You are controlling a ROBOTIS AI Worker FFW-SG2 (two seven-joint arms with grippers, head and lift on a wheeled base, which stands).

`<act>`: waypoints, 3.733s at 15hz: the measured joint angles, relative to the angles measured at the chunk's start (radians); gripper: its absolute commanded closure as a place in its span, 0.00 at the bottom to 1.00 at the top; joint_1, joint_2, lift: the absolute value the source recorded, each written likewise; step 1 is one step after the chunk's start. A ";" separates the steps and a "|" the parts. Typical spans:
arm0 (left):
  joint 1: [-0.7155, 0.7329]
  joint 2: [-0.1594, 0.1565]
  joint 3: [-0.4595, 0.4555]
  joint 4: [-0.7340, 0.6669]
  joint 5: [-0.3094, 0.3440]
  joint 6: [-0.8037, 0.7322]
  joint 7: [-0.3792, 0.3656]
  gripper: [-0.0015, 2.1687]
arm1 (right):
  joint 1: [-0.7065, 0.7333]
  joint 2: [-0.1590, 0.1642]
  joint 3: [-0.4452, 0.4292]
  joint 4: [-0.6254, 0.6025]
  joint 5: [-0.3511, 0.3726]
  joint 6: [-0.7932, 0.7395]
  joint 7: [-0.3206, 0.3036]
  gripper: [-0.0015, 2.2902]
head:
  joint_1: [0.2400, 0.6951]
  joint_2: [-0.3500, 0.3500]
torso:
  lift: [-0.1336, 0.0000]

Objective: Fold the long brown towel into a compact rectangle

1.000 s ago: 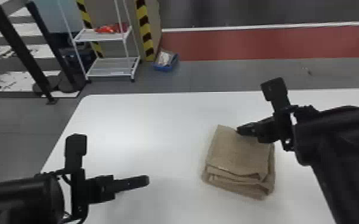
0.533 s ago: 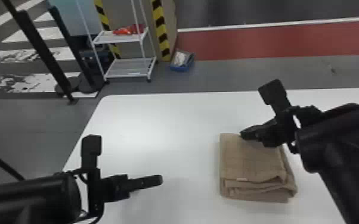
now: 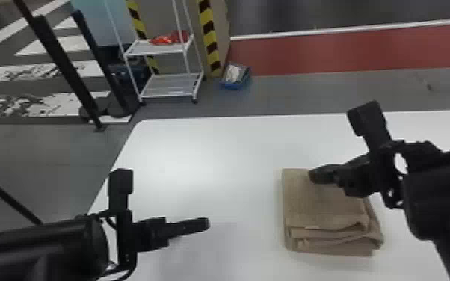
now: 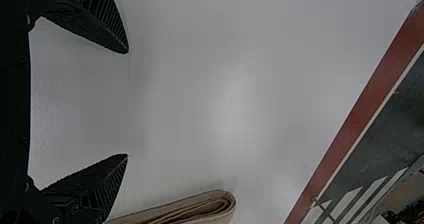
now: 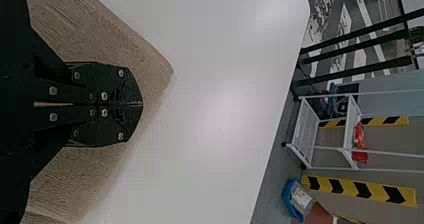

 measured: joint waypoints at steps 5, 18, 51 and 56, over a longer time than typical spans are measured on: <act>-0.017 -0.006 -0.001 0.027 0.002 -0.004 0.003 0.07 | 0.195 0.000 -0.011 -0.249 0.016 0.139 0.092 0.73 | 1.00 0.88 | 0.07; -0.043 0.000 -0.012 0.092 -0.004 -0.025 0.019 0.07 | 0.318 -0.036 -0.156 -0.241 0.014 0.013 0.094 0.73 | 1.00 0.76 | 0.07; 0.529 -0.008 -0.153 0.030 0.368 -1.724 0.398 0.05 | 0.729 -0.002 -0.548 -0.284 -0.586 -1.115 -0.299 0.03 | 1.00 0.41 | 0.07; 0.580 -0.008 -0.173 0.019 0.234 -1.717 0.481 0.05 | 0.782 -0.002 -0.467 -0.275 -0.525 -1.126 -0.407 0.03 | 1.00 0.44 | 0.07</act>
